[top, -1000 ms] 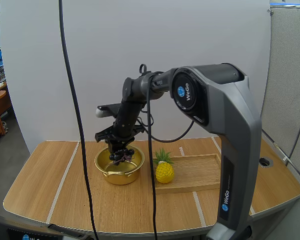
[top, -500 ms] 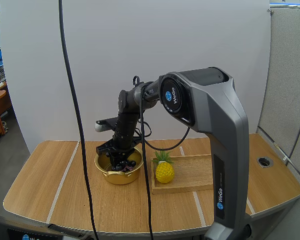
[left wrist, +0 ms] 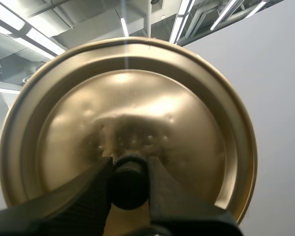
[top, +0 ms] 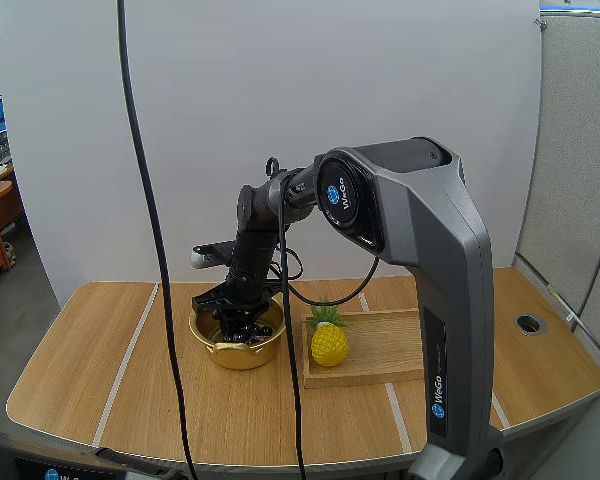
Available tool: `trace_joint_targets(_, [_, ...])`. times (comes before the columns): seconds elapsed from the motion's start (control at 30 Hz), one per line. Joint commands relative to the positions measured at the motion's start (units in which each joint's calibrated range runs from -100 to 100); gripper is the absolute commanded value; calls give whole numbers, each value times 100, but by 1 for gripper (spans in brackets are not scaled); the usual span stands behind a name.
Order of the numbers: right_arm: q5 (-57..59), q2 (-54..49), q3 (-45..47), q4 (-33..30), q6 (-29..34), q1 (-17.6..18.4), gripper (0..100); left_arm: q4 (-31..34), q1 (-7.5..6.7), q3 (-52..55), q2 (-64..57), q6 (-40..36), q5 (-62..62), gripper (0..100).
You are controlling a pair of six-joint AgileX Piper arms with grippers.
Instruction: Open the pot, put the grape inside, and close it
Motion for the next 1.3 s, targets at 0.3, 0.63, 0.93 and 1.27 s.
trace_joint_targets(0.3, [294,-46,37,-56,73,0,7,37,-18,-46,-44,-47,-256,0])
trace_joint_targets(0.63, [432,-83,37,-542,605,0,100,37,-18,-46,-44,-47,-256,0])
trace_joint_targets(0.93, [525,-795,-37,-652,605,0,100,37,-18,-46,-44,-47,-256,0])
trace_joint_targets(1.27, [1201,-1815,-37,-1038,894,0,100,37,-18,-46,-44,-47,-256,0])
